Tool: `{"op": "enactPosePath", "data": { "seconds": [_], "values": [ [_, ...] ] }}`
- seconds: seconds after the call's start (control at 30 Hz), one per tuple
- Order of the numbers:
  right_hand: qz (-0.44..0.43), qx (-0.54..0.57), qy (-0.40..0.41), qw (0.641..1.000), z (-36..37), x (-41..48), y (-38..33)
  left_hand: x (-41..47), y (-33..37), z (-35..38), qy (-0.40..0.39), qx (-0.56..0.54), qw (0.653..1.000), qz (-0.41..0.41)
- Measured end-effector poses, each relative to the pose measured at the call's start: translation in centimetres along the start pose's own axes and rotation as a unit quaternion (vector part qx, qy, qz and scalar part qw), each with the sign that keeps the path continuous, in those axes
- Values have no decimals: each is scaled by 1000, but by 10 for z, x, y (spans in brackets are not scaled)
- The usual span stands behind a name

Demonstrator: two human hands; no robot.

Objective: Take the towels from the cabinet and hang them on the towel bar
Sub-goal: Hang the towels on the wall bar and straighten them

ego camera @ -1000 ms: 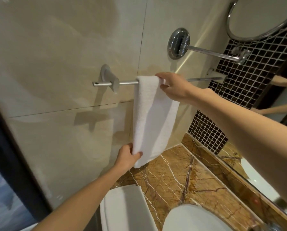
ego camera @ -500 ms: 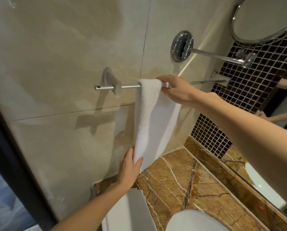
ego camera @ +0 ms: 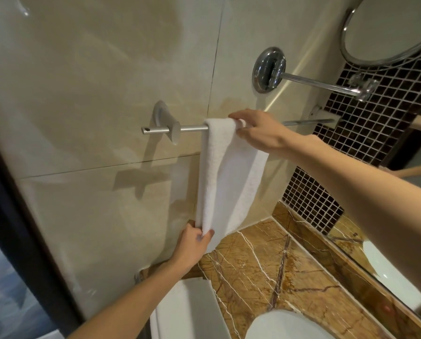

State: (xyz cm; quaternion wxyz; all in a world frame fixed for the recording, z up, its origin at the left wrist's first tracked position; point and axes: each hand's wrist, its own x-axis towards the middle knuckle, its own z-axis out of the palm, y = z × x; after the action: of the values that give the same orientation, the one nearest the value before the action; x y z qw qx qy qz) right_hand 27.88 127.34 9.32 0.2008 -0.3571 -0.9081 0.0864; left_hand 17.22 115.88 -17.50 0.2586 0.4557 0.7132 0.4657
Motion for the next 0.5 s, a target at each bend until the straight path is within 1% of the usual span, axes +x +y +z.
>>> {"op": "enactPosePath", "data": {
  "seconds": [0.07, 0.23, 0.43, 0.5],
  "values": [
    [-5, 5, -2, 1000, 0, 0, -2, 2, -2, -5, 7, 19, 1000, 2],
    [-3, -1, -2, 1000, 0, -1, -4, 2, -9, -9, 53, 47, 998, 7],
    [2, -6, -7, 1000, -2, -1, -5, 0, -12, -8, 47, 29, 998, 8],
    [3, -6, -14, 1000, -3, -1, -5, 1, -13, -5, 61, 24, 998, 11]
  ]
}}
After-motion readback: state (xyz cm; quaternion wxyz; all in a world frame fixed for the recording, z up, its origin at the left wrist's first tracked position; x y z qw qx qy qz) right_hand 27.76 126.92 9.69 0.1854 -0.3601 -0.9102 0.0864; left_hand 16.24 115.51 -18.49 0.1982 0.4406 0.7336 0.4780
